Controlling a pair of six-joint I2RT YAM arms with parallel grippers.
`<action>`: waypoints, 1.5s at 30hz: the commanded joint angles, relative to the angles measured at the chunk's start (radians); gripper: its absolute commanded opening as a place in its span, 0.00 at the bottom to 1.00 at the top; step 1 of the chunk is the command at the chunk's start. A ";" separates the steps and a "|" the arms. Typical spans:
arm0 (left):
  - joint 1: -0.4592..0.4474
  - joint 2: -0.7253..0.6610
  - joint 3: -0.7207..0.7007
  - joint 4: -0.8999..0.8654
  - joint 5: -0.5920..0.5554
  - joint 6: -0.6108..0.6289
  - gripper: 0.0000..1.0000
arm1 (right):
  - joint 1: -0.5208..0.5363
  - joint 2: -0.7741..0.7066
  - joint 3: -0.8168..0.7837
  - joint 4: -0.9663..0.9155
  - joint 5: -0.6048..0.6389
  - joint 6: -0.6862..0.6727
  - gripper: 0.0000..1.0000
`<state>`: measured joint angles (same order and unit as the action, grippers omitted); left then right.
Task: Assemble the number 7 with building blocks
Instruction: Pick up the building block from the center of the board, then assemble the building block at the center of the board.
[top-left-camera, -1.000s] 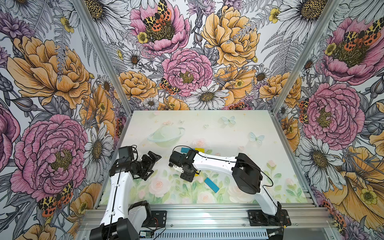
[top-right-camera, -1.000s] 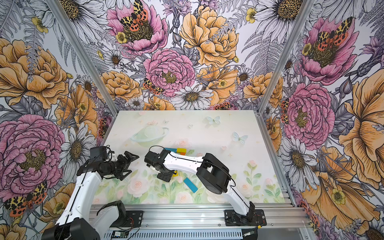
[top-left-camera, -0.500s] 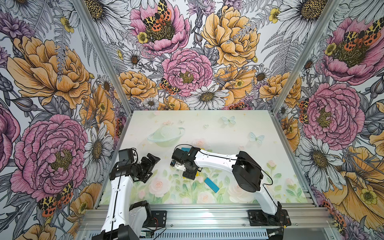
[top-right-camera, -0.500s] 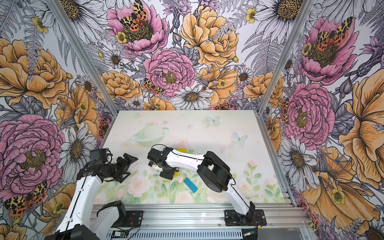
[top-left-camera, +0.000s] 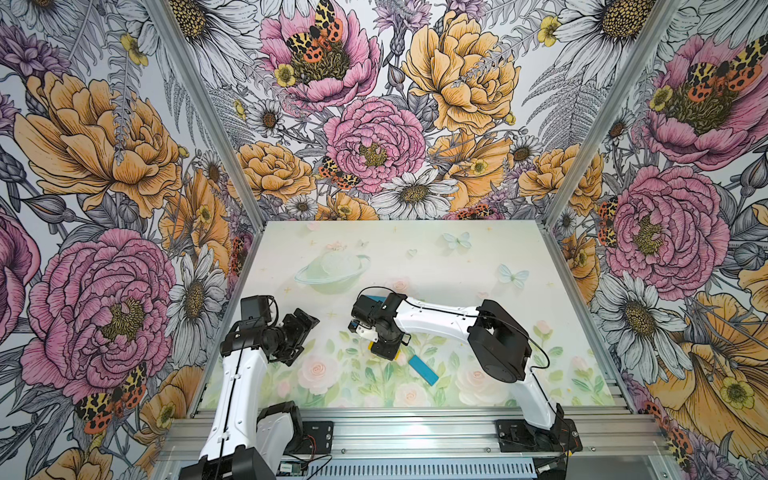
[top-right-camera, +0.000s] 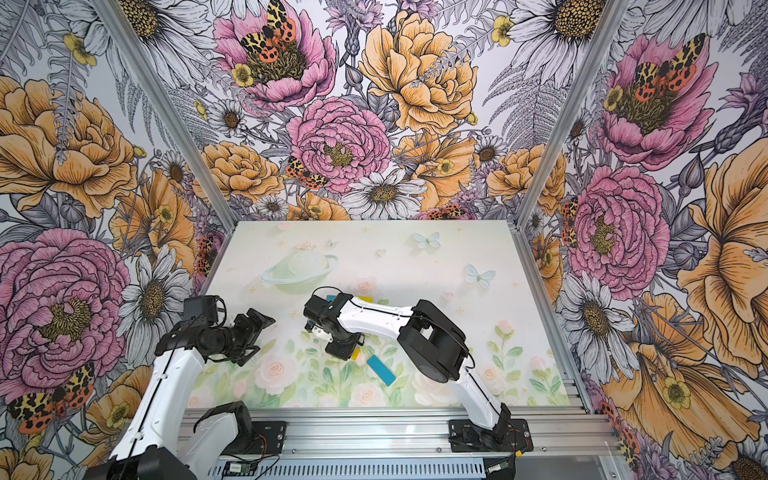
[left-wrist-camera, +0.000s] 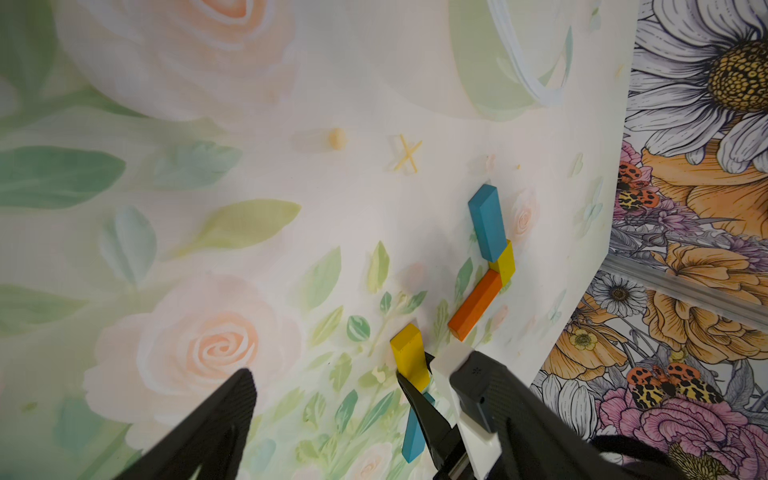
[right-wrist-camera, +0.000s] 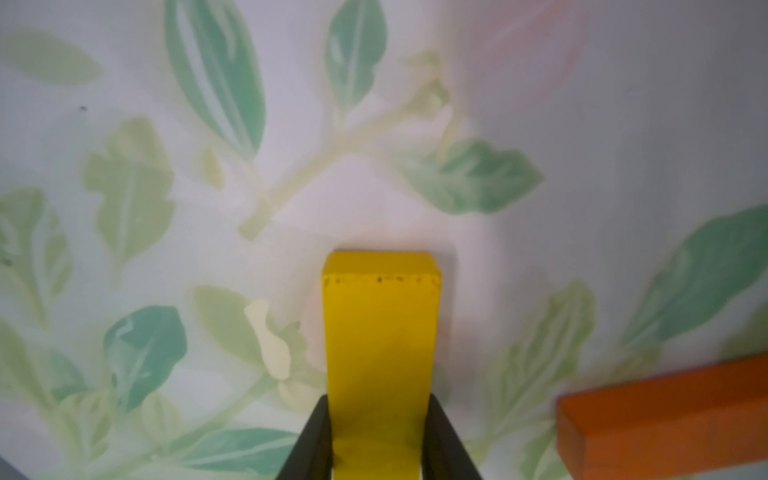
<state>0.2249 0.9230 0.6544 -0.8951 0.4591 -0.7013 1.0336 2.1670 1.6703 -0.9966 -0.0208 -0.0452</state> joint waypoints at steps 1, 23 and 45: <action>-0.034 0.003 0.028 -0.011 -0.017 -0.007 0.91 | 0.025 -0.082 -0.009 0.023 0.007 0.153 0.18; -0.353 0.109 0.081 -0.085 -0.127 0.072 0.99 | 0.146 -0.139 -0.121 0.016 0.196 1.178 0.03; -0.311 0.122 0.088 -0.102 -0.022 0.126 0.99 | 0.076 -0.110 -0.109 0.018 0.105 1.306 0.15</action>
<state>-0.1013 1.0424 0.7204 -0.9916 0.4007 -0.6025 1.1179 2.0556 1.5200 -0.9859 0.1032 1.2419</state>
